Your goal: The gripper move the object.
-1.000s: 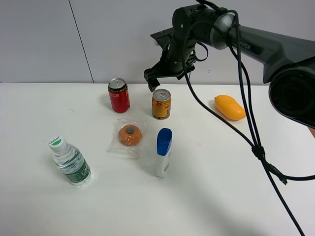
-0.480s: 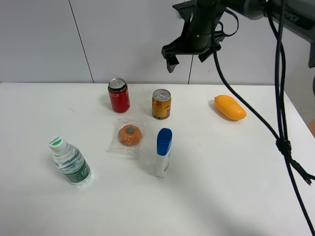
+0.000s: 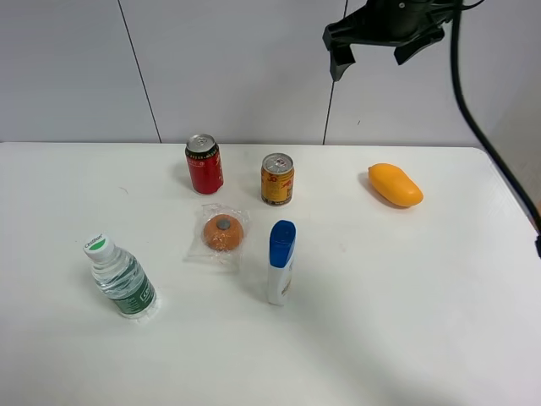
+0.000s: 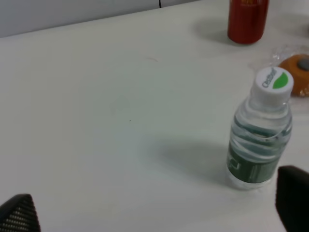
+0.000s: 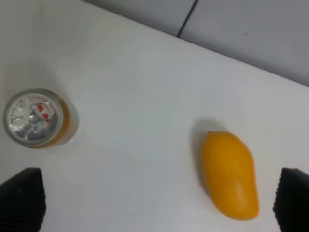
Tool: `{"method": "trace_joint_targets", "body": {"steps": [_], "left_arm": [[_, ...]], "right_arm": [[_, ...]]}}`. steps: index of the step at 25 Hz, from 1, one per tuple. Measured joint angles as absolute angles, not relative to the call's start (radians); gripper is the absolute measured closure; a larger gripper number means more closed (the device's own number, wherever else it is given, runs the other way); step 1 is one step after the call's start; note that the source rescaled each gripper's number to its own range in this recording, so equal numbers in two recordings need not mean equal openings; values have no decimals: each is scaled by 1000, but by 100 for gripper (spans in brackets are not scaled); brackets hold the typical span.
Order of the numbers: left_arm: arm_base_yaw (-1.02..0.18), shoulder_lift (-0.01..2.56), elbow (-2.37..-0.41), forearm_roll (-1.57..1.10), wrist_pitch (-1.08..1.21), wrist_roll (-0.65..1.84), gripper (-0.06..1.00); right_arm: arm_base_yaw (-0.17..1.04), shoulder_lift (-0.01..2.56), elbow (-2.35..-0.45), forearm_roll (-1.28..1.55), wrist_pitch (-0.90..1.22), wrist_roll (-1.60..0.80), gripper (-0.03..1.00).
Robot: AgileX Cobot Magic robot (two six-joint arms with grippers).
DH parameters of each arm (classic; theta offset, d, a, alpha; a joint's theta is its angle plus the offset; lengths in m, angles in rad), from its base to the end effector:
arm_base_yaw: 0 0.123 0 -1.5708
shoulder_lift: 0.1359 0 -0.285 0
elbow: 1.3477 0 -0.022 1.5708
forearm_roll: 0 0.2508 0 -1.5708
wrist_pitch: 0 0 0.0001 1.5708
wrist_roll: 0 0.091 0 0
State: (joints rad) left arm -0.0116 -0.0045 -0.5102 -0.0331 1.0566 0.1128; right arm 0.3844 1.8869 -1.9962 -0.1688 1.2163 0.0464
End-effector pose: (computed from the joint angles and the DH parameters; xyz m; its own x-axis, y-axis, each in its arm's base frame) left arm -0.0066 -0.0025 0.2805 -0.4333 0.1014 -0.8955 0.0796 0.9941 0.0740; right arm 0.3887 0.1418 0.3735 -0.7838 -0.3306 -0.5258 -0.3032 0.9425 -0.1405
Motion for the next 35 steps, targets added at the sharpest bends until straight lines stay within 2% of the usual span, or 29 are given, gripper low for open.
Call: {"method": "trace_joint_targets", "body": {"steps": [6,10,21,28,35], "left_arm": [[-12,-5,-510,-32,1057,113,-6],[-12,-5,-510,-32,1057,113,-6],[-12,-5,-510,-32,1057,113,-6],[-12,-5,-510,-32,1057,113,-6],[-12,-5,-510,-32,1057,113,-6]], "right_arm": [[319,1706,-1735,-171,1205,72,12],[277,1539,-1506,-170,1114,91,12],[164,942,-882,-140,953,123,12],[161,526,-632,-134,944,123,12],[161,192,-529,-133,1028,124,12]]}}
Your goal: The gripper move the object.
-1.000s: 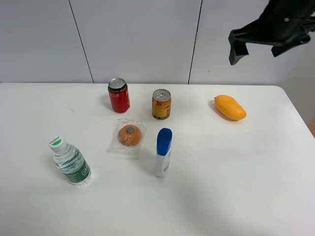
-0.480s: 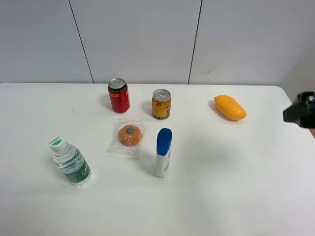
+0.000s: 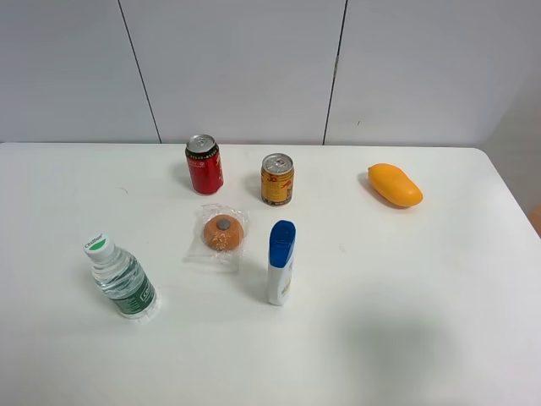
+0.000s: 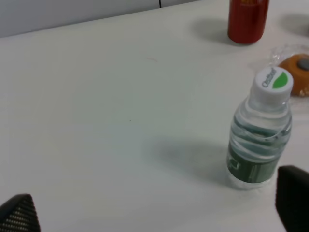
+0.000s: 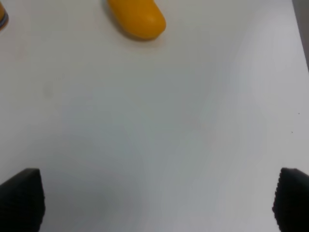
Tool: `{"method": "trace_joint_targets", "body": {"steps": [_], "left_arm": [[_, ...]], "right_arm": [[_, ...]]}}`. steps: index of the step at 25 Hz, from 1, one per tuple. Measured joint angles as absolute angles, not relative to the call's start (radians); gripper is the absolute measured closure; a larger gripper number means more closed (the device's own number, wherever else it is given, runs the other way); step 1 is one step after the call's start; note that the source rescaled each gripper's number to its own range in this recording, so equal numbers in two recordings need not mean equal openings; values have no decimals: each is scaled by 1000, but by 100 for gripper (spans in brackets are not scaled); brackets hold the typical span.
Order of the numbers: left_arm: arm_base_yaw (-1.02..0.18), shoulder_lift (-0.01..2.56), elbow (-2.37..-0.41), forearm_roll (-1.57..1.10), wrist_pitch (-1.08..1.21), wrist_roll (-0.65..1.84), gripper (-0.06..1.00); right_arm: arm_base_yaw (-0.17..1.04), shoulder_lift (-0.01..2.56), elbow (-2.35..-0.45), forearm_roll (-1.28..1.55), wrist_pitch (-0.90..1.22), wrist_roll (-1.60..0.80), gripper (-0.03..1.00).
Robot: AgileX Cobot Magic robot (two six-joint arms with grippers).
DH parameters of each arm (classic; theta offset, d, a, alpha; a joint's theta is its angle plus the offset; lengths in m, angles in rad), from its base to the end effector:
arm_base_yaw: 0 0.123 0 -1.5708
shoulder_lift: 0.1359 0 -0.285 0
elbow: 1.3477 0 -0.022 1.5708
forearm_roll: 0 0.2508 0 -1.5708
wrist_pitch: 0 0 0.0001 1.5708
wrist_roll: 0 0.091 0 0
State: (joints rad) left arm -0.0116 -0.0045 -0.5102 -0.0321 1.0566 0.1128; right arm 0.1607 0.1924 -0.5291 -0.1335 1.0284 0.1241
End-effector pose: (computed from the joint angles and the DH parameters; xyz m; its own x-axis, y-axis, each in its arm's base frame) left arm -0.0066 -0.0025 0.2805 -0.4333 0.1018 -0.8955 0.0790 0.9941 0.0748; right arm 0.0257 -0.0064 0.2869 -0.5606 -0.0357 -0.8273 -0.0354 0.9992 -0.0191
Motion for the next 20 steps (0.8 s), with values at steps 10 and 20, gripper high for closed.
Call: {"method": "trace_joint_targets", "body": {"steps": [10,20], "left_arm": [[-12,-5,-510,-32,1057,113,-6],[-12,-5,-510,-32,1057,113,-6]], "right_arm": [[161,60,-497,-133,1084,124,12],[161,-2,-488,-125,1066,124,14]]}}
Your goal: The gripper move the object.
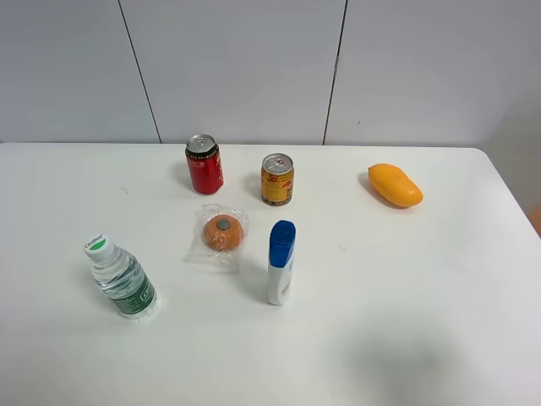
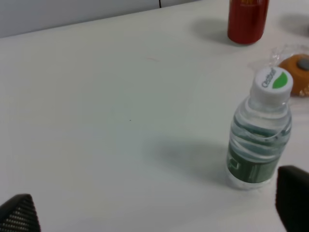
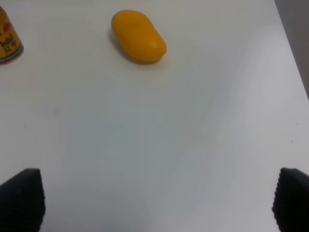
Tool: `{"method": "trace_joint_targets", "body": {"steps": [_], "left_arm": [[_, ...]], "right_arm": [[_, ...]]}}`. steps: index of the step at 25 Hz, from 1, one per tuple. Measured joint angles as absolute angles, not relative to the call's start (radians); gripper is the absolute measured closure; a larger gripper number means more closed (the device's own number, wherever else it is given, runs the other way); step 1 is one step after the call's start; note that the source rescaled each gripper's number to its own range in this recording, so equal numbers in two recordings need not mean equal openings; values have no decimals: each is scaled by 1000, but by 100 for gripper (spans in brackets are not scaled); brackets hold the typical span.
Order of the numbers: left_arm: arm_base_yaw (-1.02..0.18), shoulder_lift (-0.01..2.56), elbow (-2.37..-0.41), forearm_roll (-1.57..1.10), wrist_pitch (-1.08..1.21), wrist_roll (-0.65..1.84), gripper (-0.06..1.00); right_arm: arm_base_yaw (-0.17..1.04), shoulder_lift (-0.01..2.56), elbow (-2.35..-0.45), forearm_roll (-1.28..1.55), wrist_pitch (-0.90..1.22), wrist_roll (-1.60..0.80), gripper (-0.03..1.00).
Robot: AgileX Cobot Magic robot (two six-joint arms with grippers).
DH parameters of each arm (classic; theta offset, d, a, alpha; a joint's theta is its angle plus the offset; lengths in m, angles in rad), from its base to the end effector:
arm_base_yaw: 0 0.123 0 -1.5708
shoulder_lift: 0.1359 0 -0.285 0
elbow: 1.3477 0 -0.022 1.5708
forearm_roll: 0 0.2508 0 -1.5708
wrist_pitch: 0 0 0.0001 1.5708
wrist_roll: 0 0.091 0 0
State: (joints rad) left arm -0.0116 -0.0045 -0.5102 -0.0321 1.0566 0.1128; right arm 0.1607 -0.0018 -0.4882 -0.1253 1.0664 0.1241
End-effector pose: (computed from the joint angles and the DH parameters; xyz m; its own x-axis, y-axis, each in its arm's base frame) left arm -0.0066 -0.0025 0.2805 -0.4333 0.1018 -0.8955 0.0790 0.9941 0.0748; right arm -0.0027 -0.0105 0.2741 -0.4641 -0.0115 -0.8857 -0.0343 0.9994 0.0049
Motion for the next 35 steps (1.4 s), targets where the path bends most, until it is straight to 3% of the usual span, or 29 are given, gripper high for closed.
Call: {"method": "trace_joint_targets", "body": {"steps": [35], "left_arm": [[-12,-5,-510,-32,1057,113,-6]], "right_arm": [[161,-2,-488,-125,1066,130,16]]}}
